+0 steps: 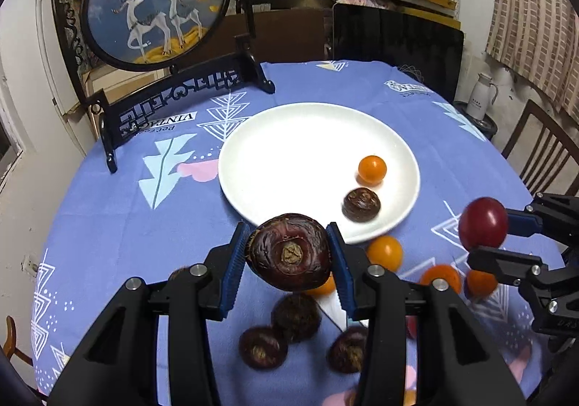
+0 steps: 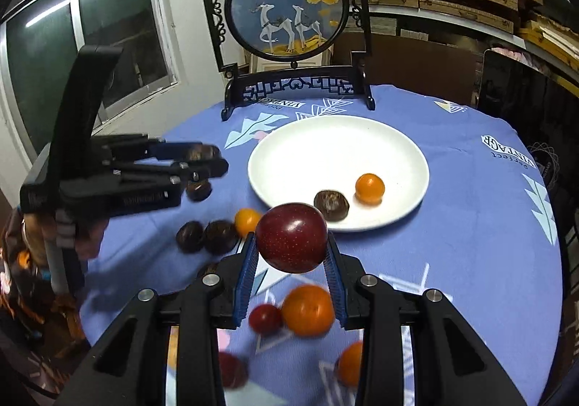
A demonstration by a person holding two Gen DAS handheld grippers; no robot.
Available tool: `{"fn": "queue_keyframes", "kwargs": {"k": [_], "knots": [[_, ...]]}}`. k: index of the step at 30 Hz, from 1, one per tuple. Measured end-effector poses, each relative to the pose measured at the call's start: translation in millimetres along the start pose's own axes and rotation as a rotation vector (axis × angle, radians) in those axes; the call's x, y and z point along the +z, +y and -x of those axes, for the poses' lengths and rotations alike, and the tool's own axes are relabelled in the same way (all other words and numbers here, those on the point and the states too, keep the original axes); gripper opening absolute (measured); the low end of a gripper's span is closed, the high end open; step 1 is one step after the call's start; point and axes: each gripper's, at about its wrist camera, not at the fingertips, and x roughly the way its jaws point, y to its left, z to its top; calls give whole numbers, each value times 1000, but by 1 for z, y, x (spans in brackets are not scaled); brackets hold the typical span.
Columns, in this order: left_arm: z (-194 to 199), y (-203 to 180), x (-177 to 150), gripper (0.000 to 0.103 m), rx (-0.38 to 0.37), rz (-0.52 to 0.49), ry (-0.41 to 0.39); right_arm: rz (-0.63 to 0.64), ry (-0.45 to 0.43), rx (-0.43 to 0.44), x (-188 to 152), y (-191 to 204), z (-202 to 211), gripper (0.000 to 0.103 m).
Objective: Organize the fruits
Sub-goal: 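Grasp a dark water chestnut with the left gripper while the right gripper grasps a red plum, then move both held fruits over the white plate and open both grippers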
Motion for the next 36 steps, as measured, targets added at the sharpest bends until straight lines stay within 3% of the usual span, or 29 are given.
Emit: {"fn": "queue_keyframes", "kwargs": {"k": [6, 12, 22, 23, 24, 26, 29, 32, 36], "knots": [[-39, 5, 30, 43, 18, 48, 36, -89, -2, -21, 34, -23, -37, 37], [-78, 4, 51, 43, 76, 30, 85, -166, 41, -49, 62, -44, -81, 37], [-111, 10, 53, 43, 80, 42, 152, -194, 89, -85, 75, -61, -122, 41], [-113, 11, 54, 45, 84, 46, 152, -194, 89, -89, 77, -62, -123, 48], [-114, 12, 54, 53, 93, 51, 150, -206, 78, -112, 78, -64, -122, 60], [-111, 15, 55, 63, 103, 63, 135, -210, 63, -116, 80, -66, -117, 61], [-102, 19, 53, 66, 103, 64, 114, -198, 60, -107, 76, -66, -106, 61], [-87, 25, 49, 82, 135, 55, 80, -188, 67, -110, 66, -66, -93, 63], [-61, 43, 39, 85, 134, 47, 45, -155, 72, -116, 43, -63, -65, 68]]}}
